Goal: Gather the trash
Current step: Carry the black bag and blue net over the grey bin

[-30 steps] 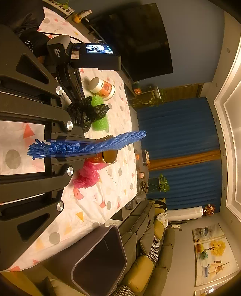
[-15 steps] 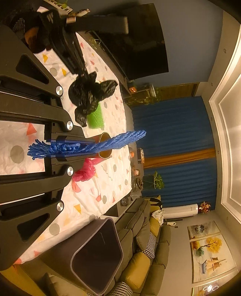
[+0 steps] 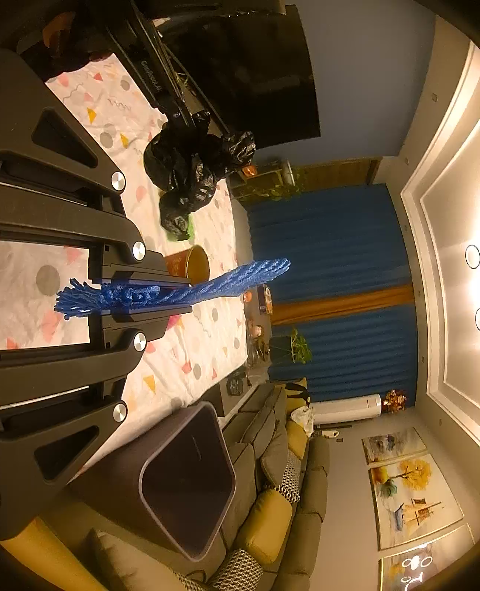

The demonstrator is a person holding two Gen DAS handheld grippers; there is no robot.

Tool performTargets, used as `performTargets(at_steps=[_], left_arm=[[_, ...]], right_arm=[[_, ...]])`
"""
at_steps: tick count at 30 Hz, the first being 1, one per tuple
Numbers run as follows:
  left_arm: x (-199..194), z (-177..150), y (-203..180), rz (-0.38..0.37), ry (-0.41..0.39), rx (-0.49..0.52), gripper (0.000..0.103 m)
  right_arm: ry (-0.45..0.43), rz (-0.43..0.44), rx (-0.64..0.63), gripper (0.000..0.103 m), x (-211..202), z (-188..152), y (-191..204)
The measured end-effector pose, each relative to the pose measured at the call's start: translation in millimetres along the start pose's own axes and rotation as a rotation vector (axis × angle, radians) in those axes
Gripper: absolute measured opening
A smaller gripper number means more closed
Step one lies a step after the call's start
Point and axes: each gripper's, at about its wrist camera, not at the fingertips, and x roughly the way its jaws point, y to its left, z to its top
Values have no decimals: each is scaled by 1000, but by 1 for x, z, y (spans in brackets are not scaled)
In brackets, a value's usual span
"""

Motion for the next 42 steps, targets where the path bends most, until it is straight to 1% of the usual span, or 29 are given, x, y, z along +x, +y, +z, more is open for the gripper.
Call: performTargets(at_steps=[6,15,21,26,30,39,42], left_arm=[[0,-1,-30,-22,5,47,0],[-4,2,-84,-75,-17,139,0],[-1,9,-110,-100,-33,179,0],[9,15,-135,-128,-43,215,0],[20,17,-152,-137,-48,243,0],[49,17,-182,-162,-24,264,0],[61,17,-192,-169,-11,275,0]], right_arm=[[-26,-28,12,9,-13,2,-14],[-59,-80,39,9,-31,5,-37],[-86,-121,49,9,-40,11,-52],[-104,-158,60,9,-43,16,-67],[-112,-184,71,9,-45,21,-82],[-114,-243,95,9,-38,29,-114],[-109,-258,100,9,-35,29,-120]])
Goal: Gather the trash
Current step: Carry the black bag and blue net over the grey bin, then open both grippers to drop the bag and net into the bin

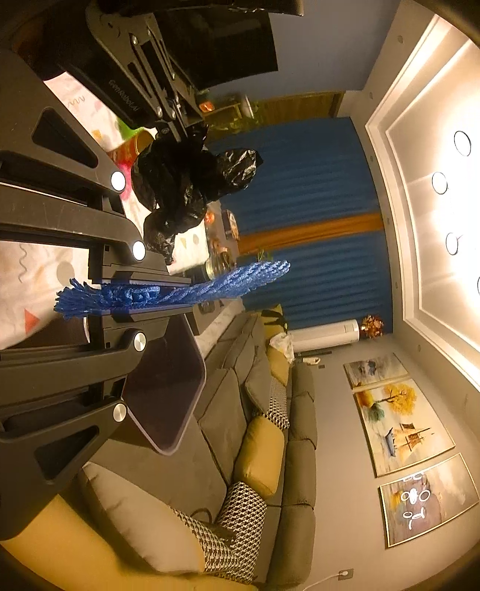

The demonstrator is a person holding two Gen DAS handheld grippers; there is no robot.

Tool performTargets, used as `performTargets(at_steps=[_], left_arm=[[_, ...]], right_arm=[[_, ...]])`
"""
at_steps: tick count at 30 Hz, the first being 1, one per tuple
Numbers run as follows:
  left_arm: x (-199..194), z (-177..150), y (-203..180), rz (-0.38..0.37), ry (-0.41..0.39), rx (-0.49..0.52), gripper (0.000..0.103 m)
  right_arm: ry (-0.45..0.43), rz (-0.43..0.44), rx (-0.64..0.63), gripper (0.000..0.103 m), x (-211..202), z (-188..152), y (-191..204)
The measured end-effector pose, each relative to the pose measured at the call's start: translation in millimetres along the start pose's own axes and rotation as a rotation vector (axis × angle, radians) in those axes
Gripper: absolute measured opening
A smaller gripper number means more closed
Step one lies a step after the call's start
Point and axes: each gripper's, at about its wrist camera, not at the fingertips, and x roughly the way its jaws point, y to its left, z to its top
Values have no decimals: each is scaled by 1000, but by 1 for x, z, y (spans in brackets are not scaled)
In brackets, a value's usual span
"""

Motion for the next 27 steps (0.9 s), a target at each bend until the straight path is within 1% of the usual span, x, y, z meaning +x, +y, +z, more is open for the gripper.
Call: performTargets(at_steps=[13,18,27], left_arm=[[47,2,-22,-37,43,18,0],[65,1,-23,-61,53,16,0],[93,-5,-29,-96,87,17,0]], right_arm=[[14,-55,11,9,20,2,-24],[30,-79,16,9,33,1,-35],[57,-84,17,9,55,-1,-38]])
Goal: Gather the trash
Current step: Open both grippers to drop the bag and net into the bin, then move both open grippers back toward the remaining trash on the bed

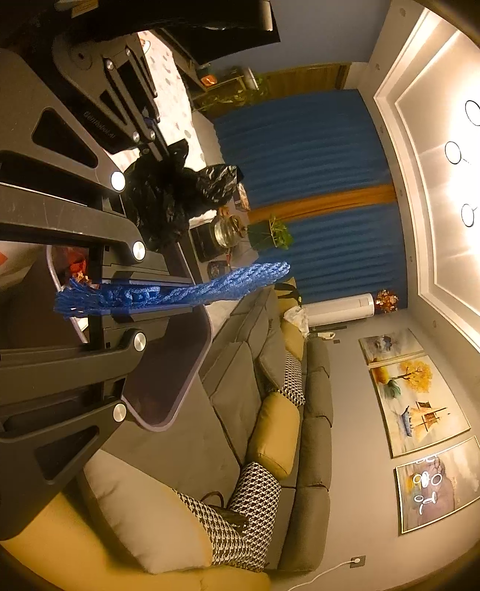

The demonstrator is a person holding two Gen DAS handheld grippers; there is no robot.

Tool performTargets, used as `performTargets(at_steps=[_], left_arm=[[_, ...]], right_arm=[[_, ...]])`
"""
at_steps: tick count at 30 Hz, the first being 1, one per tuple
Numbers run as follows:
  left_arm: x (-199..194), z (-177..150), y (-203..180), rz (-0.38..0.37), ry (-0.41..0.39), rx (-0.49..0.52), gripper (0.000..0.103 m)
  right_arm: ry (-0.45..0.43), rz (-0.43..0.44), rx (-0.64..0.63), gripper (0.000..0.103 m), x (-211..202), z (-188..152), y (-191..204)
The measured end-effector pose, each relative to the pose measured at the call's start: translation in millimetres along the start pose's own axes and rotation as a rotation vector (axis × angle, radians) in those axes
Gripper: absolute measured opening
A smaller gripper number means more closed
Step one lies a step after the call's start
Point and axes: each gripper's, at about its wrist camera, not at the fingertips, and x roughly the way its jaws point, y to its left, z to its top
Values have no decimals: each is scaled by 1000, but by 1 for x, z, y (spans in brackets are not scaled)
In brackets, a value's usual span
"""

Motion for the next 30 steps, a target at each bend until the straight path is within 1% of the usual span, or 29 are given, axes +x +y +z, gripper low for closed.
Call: performTargets(at_steps=[9,19,21,24,25,26,27,28,29,30], left_arm=[[20,-1,4,-16,33,-5,0],[34,-5,3,-30,60,-12,1],[36,-6,3,-34,64,-7,1],[41,-9,3,-37,78,-3,1],[42,-10,3,-33,83,-2,4],[44,-11,3,-26,88,-1,7],[46,-11,5,-27,93,-1,13],[47,-12,5,-33,97,-1,21],[47,-13,6,-37,98,-1,27],[47,-14,6,-42,95,-1,39]], right_arm=[[23,-7,-13,9,18,0,-1],[37,-17,-23,9,37,5,-1],[41,-21,-26,13,40,4,-1],[48,-29,-22,14,44,3,-5],[49,-33,-20,15,45,3,-6],[48,-36,-19,19,45,2,-7],[47,-39,-18,24,46,1,-7],[46,-42,-16,26,46,0,-8],[43,-45,-14,31,46,0,-9],[42,-46,-12,34,46,0,-11]])
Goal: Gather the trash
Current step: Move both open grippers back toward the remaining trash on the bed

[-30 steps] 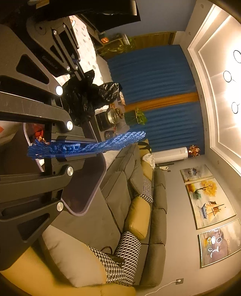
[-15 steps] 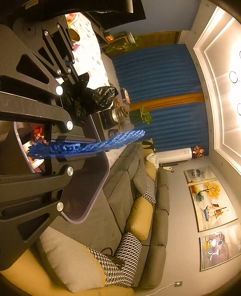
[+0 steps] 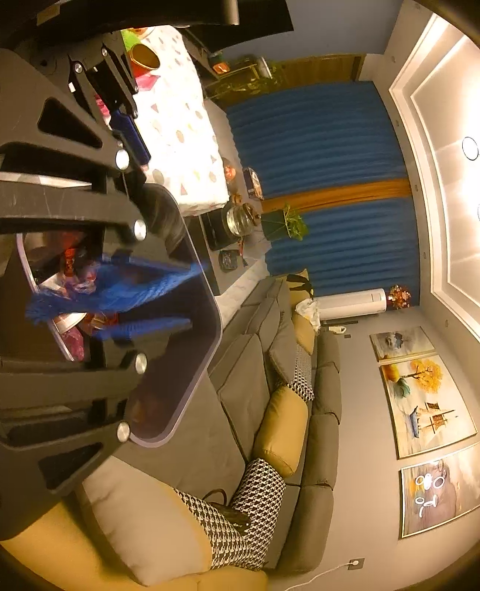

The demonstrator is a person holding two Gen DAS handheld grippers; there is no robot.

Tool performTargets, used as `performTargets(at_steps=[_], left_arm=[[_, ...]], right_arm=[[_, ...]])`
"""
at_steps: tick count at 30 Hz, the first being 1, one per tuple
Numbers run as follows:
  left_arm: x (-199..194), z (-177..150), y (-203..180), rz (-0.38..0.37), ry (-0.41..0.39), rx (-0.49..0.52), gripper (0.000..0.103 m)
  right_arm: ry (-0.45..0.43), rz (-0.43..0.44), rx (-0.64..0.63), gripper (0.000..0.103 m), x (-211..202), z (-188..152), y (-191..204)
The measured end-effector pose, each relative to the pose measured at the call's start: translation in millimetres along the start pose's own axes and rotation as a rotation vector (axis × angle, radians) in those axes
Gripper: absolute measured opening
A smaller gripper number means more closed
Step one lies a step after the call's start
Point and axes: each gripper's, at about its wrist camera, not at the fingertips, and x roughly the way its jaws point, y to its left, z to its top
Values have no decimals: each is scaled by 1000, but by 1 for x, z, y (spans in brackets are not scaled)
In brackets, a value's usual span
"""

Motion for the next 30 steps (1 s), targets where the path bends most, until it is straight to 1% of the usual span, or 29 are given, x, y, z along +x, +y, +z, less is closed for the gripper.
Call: performTargets(at_steps=[1,2,4,6,10,12,18,23,30], left_arm=[[-1,-1,0,-4,-9,3,48],[-2,-2,-1,1,-18,6,51],[-4,-2,2,12,-25,4,65],[-5,-3,6,24,-28,-9,73],[-13,-5,19,53,-35,-48,81],[-20,-7,22,72,-41,-58,84],[-43,-13,35,149,-58,-82,88],[-67,-21,59,205,-69,-138,91],[-103,-38,101,334,-83,-217,91]], right_arm=[[-1,-3,2,35,0,0,-1],[-3,-5,5,38,0,0,-1],[-7,-10,7,42,-2,-1,-3],[-11,-16,8,48,-4,-1,-4],[-22,-26,10,58,-10,-1,-4],[-31,-29,11,67,-14,-2,-3],[-54,-21,1,80,-29,-5,7],[-43,13,-22,81,-37,-9,22],[-10,93,-76,82,-40,-19,61]])
